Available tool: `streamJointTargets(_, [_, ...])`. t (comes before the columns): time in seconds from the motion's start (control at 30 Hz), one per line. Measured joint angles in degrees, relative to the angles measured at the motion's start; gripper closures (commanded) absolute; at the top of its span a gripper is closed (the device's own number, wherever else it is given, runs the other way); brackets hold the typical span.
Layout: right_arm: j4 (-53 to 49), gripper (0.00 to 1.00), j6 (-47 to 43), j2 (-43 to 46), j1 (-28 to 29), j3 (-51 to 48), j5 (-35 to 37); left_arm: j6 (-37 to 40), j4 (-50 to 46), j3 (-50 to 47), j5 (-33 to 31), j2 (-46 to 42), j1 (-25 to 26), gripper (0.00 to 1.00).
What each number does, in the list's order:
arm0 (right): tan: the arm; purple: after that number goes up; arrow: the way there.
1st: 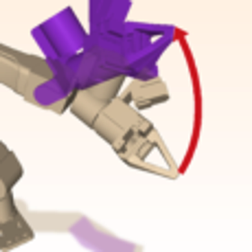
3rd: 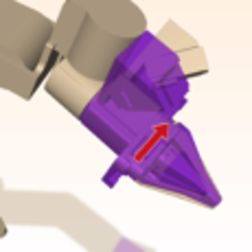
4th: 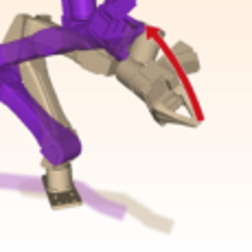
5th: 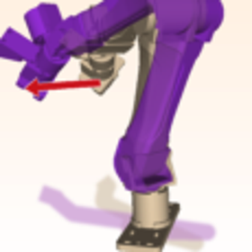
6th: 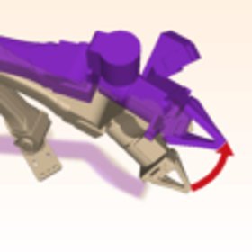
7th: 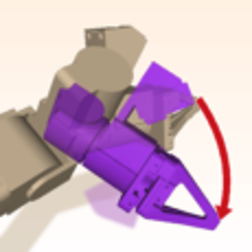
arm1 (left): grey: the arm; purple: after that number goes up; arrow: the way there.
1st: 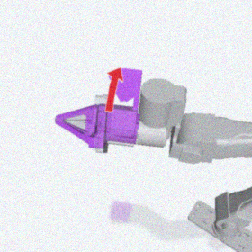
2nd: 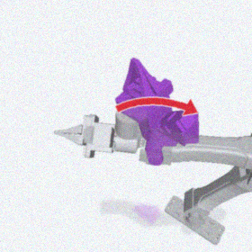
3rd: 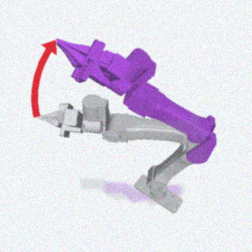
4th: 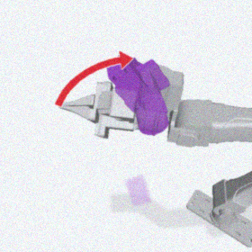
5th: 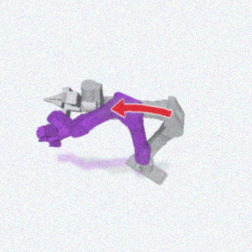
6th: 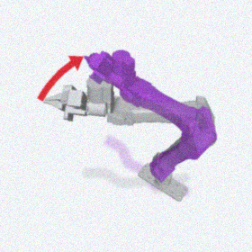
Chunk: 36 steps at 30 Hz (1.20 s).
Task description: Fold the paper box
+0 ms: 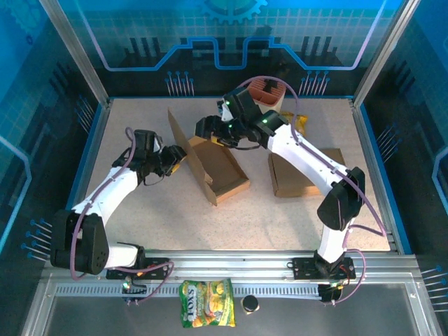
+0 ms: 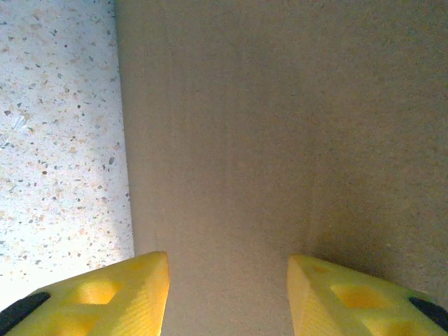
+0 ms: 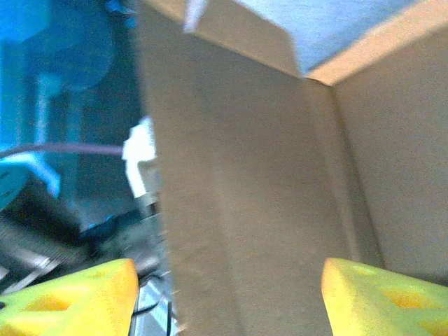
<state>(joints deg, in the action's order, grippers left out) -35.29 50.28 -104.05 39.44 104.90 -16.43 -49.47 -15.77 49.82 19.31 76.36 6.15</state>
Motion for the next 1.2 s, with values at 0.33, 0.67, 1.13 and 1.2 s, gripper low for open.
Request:
streamJointTargets(0.33, [-16.06, 0.36, -13.33, -15.74, 1.03, 22.36, -8.39, 1.16, -1.62, 1.53, 0.02, 1.77, 0.00, 0.52])
streamJointTargets(0.67, [-21.38, 0.84, -13.29, -19.23, 2.25, 27.36, -7.43, 2.08, -2.47, 2.97, 0.04, 2.47, 0.00, 0.52])
streamJointTargets(1.13, [-8.02, 1.00, 8.96, -5.16, 4.24, 6.47, 11.87, 7.56, -11.41, 7.28, -7.43, -7.17, 1.99, 0.47])
streamJointTargets(1.2, [-7.28, 1.00, 13.75, -3.93, 5.44, 5.88, 16.94, 8.46, -13.03, 7.85, -8.85, -10.60, 2.38, 0.46])
